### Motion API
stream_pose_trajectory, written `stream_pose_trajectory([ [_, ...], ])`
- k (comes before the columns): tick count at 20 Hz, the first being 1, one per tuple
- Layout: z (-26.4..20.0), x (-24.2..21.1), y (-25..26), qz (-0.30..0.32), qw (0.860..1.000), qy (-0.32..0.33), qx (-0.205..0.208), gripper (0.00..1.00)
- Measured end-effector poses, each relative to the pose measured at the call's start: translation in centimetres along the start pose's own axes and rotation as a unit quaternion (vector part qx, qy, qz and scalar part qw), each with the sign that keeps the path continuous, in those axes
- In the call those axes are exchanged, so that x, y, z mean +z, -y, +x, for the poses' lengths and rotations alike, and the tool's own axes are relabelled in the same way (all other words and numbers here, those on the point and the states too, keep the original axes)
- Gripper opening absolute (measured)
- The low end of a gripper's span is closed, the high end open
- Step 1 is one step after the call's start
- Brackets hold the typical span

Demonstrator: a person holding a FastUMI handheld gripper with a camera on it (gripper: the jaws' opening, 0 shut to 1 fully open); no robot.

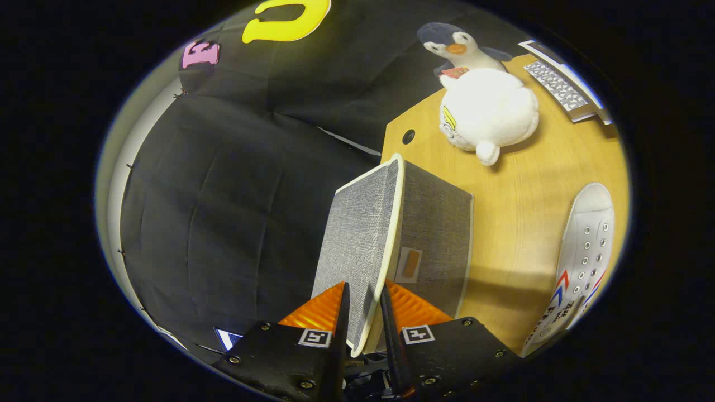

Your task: Open the storage box then place both shoes into the box .Put the left shoe in first, then the right shoe, with the right side of both shoes facing outward in a uniform manner.

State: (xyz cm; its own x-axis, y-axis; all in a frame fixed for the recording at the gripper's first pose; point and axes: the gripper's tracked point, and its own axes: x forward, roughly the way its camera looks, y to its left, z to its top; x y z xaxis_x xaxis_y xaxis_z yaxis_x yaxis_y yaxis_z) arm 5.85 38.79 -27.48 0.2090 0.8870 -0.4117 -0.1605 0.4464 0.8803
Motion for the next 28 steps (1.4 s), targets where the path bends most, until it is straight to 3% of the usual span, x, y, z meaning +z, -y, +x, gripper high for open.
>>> stream_pose_trajectory([
  [1, 0.4, 0.0, -0.1, 0.003, 1.0, 0.004, -0.001, 0.31],
  [3, 0.1, 0.0, -1.3, 0.019, 1.0, -0.006, 0.014, 0.12],
  [7, 0.1, 1.5, -5.8, 0.013, 0.999, 0.0, 0.05, 0.12],
  [13, 1.0, 3.3, -14.9, -0.055, 0.995, 0.006, 0.08, 0.12],
  [21, 10.9, 1.4, -24.6, -0.116, 0.991, -0.023, 0.068, 0.13],
  [23, 13.9, 0.2, -25.4, -0.14, 0.988, -0.039, 0.053, 0.24],
  [24, 15.6, -0.3, -25.8, -0.153, 0.986, -0.046, 0.045, 0.24],
  [25, 16.2, -0.7, -25.8, -0.164, 0.984, -0.053, 0.036, 0.41],
  [26, 16.9, -1.0, -25.6, -0.175, 0.982, -0.059, 0.028, 0.42],
  [28, 17.9, -2.0, -25.3, -0.184, 0.98, -0.066, 0.021, 0.71],
])
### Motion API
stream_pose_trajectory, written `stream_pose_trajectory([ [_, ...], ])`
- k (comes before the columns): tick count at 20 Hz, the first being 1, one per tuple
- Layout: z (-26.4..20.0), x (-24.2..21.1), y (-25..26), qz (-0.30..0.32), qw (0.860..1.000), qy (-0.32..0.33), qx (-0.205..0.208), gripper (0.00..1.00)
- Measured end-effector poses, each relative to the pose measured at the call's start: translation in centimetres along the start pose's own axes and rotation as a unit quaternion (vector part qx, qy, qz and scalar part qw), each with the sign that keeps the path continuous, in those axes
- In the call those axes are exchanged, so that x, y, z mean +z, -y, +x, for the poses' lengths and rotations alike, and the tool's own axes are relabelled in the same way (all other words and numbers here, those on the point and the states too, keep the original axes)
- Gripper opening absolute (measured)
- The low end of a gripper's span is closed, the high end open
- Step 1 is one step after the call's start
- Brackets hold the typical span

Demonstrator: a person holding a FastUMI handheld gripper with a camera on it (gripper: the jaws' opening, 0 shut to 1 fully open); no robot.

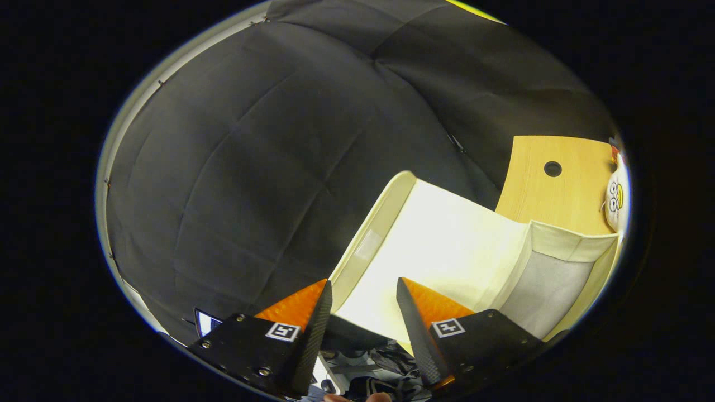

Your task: Open the storage box then place both shoes into the box .Put the left shoe in first, then the right shoe, with the right side of both shoes facing outward in a uniform manner.

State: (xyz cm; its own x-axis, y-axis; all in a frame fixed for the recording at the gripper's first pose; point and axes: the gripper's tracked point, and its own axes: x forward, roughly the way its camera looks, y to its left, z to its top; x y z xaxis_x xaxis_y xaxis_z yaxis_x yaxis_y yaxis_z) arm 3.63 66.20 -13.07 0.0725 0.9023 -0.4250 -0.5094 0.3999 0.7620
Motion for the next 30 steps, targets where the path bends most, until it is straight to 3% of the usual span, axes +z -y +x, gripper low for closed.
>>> stream_pose_trajectory([
  [8, -4.4, -0.1, 1.8, 0.0, 0.999, 0.023, -0.028, 0.77],
  [9, -5.9, -0.1, 2.7, 0.0, 0.999, 0.032, -0.04, 0.89],
  [16, -17.8, -0.2, 9.4, -0.019, 0.988, 0.086, -0.123, 0.96],
  [20, -25.9, -2.5, 15.9, -0.023, 0.976, 0.099, -0.195, 0.97],
  [24, -31.2, -6.3, 23.5, 0.01, 0.963, 0.085, -0.256, 0.97],
  [30, -35.2, -13.0, 30.7, 0.064, 0.954, 0.048, -0.289, 0.98],
])
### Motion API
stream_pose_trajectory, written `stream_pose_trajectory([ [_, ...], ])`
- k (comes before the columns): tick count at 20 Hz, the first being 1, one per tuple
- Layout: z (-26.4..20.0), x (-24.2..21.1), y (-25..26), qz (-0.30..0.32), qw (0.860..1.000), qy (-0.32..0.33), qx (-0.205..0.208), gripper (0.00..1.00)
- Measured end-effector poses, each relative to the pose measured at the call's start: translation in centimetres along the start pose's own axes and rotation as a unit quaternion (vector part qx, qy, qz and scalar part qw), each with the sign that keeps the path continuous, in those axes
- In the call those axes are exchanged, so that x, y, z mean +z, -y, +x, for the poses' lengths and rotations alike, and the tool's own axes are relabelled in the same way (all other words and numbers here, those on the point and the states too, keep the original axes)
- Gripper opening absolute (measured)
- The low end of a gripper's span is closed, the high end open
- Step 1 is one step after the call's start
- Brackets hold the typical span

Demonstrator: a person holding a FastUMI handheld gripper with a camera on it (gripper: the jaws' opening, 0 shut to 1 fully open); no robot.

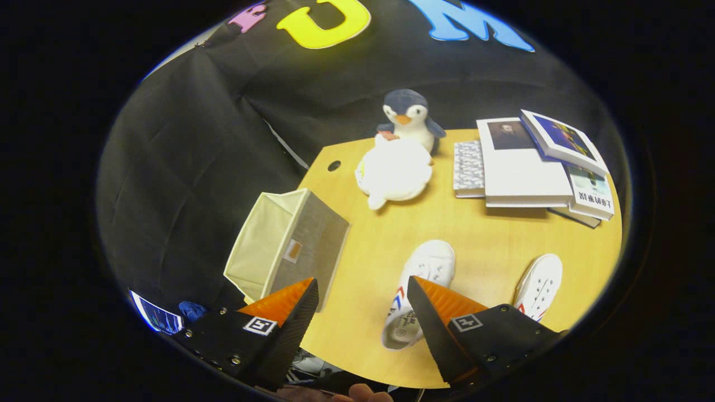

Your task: Open the storage box then place both shoes into the box .Put the left shoe in first, then the right shoe, with the right side of both shoes facing outward in a uniform manner.

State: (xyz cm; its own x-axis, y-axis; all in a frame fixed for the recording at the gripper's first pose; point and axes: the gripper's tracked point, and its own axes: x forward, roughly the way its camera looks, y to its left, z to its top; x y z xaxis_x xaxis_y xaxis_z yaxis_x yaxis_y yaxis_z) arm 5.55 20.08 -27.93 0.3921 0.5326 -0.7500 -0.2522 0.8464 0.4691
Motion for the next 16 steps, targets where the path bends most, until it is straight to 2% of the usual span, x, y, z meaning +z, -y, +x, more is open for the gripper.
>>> stream_pose_trajectory([
  [7, 2.7, -5.8, 5.2, 0.021, 0.995, -0.091, -0.033, 0.97],
  [12, 5.0, -8.3, 7.6, -0.004, 0.987, -0.151, -0.061, 0.97],
  [16, 6.8, -9.7, 9.2, -0.041, 0.974, -0.202, -0.089, 0.97],
])
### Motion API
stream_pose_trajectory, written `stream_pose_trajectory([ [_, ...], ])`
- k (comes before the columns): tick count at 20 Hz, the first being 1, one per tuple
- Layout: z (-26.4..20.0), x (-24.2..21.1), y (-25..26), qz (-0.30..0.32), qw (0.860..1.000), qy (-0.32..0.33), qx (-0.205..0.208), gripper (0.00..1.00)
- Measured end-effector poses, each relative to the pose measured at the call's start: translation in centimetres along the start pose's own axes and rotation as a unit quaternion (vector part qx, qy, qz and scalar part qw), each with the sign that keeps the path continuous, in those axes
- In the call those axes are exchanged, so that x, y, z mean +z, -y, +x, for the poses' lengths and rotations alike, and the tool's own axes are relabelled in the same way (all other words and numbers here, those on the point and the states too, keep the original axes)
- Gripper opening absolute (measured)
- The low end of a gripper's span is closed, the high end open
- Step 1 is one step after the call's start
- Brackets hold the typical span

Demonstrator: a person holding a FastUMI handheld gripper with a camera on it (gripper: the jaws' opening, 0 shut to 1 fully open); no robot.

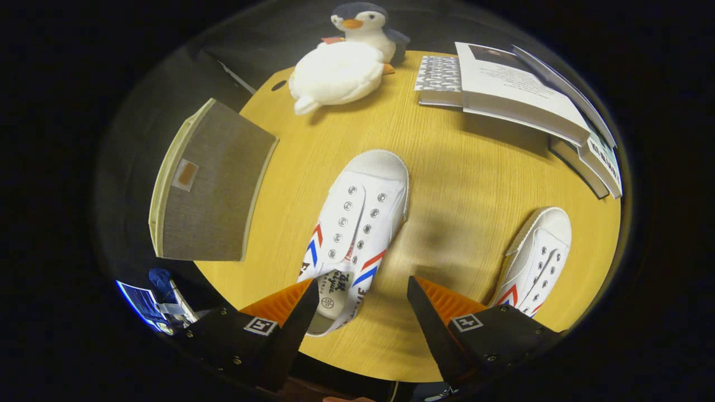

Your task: Open the storage box then place both shoes into the box .Put the left shoe in first, then the right shoe, with the right side of both shoes facing outward in a uniform manner.

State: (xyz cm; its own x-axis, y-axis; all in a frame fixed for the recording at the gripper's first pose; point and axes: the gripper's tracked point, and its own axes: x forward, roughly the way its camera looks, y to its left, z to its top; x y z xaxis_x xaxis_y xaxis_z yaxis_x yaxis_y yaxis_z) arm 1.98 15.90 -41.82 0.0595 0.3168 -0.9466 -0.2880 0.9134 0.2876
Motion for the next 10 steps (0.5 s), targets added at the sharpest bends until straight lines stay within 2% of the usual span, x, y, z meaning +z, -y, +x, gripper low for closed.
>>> stream_pose_trajectory([
  [3, 2.0, -0.2, -0.4, -0.013, 0.999, -0.034, -0.005, 0.88],
  [4, 2.5, 0.0, -0.3, -0.02, 0.999, -0.039, -0.008, 0.88],
  [6, 3.2, 0.2, -0.1, -0.018, 0.999, -0.044, -0.015, 0.76],
  [7, 3.5, -0.1, -0.9, 0.003, 0.999, -0.052, -0.002, 0.62],
  [10, 3.5, -0.1, -0.8, 0.036, 0.998, -0.047, 0.005, 0.21],
])
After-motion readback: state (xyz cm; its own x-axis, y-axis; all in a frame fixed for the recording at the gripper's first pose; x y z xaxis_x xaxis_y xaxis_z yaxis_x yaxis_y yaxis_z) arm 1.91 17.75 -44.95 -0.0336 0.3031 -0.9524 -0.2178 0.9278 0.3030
